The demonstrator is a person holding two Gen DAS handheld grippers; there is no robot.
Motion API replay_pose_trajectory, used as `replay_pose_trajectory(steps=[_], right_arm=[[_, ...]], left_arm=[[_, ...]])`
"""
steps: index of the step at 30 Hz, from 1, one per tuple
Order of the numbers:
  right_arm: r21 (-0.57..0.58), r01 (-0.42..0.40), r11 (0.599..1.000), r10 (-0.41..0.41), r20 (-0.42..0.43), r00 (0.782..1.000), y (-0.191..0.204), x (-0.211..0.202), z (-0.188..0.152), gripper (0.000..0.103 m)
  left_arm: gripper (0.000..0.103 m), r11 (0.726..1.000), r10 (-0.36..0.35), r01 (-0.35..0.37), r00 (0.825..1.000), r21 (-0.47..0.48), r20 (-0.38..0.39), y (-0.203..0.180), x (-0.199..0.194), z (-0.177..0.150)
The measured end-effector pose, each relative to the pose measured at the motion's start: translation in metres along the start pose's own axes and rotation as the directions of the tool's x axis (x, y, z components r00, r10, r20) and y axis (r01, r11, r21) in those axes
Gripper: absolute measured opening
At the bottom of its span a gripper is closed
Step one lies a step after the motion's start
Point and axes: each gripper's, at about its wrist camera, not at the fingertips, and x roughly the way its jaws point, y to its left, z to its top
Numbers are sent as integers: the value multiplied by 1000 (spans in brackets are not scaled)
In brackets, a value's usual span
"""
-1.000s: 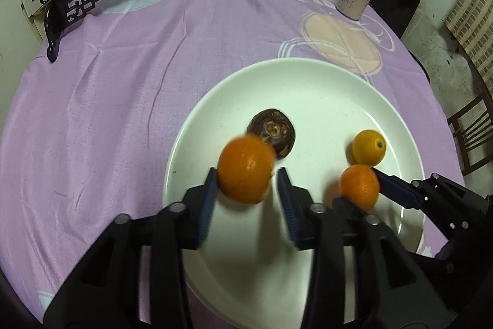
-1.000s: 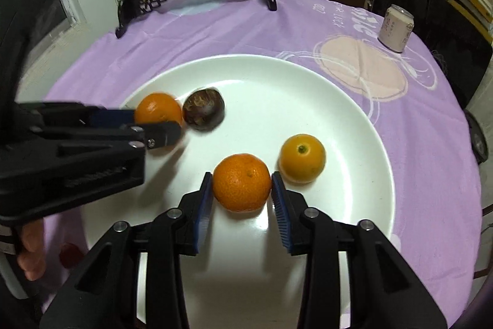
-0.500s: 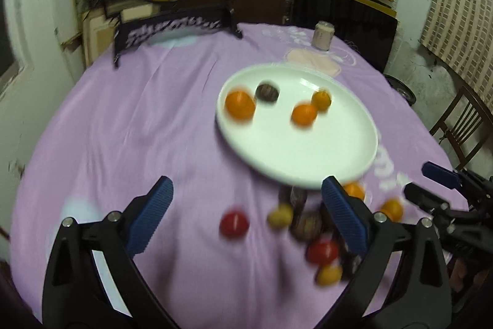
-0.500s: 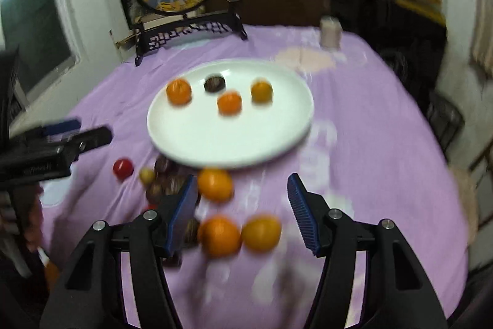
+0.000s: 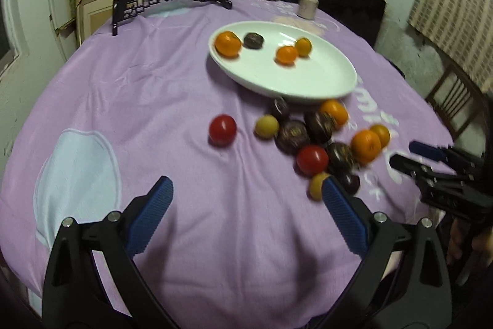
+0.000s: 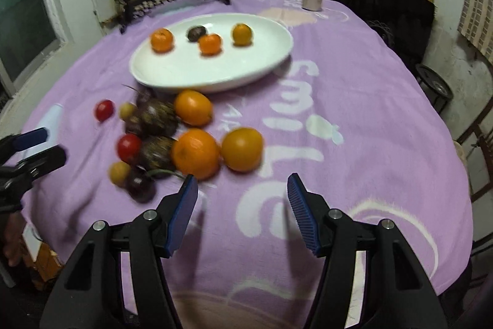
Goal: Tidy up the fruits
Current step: 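Grasp a yellow plum with the left tool while the right tool grasps an orange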
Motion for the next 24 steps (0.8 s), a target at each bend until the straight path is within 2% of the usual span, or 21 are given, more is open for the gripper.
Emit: replay_pose_trajectory(steps=[8,9,10,12,13,17,20,24], right_arm=[[-36,25,999,-25,-5,1000,-5,39,17,61],[-42,20,999,-20,-3,1000,-5,41,21,59],[-47,2,999,-2,-4,1000,-5,44,24,50],[-33,-75,997,75,-8,997,-7,47,30,39],[-37,-78,996,77,-9,997,-6,46,31,39],[12,-80,997,81,-17,997,-13,36,24,39],[60,-81,995,80,26,996,-25,8,13,39],[94,-93,991,88,55,995,-37,-18,-1,39]], left_arm=[[99,1000,8,-6,997,30,-77,-9,18,-15],[99,999,11,-8,997,31,-79,-9,18,-16],[99,999,17,-14,997,32,-80,-10,18,-16],[99,999,21,-18,996,34,-82,-11,19,-16],[99,999,23,-20,996,37,-84,-12,19,-16],[99,998,18,-13,996,60,-88,-19,20,-16],[99,997,12,-5,996,83,-91,-28,24,-15],[94,995,14,-2,993,103,-114,-37,38,-13]])
